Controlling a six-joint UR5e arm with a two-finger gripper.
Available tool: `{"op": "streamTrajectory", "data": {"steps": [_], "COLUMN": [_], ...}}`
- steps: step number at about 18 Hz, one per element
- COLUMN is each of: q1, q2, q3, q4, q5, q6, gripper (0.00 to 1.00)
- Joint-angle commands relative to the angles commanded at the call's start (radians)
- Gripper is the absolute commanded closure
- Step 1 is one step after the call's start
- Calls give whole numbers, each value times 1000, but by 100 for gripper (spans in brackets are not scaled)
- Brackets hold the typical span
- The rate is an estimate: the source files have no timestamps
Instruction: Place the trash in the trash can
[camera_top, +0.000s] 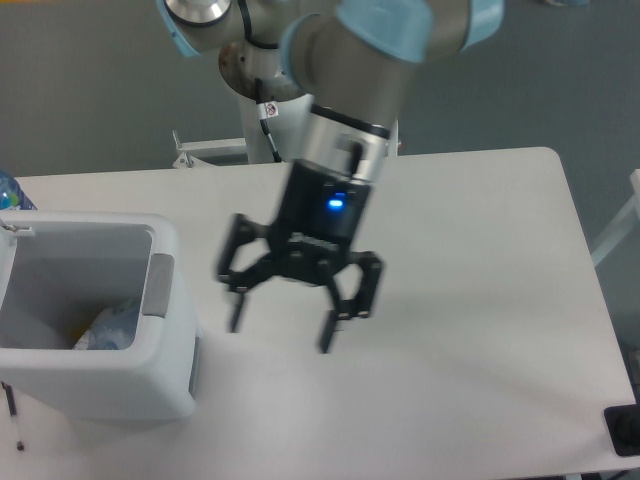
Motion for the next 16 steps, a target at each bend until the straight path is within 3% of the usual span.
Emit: {"op": "streamTrajectory", "data": {"steps": [4, 9, 14, 16], "q1": [109, 123, 126, 125], "q2": [-23, -81, -152, -170], "q3": [-45, -14, 52, 95], "q4": [-2, -6, -122, -201], "q5": [57, 173, 279, 349], "q6": [134, 170, 342, 400], "gripper": [0, 0, 0, 0]}}
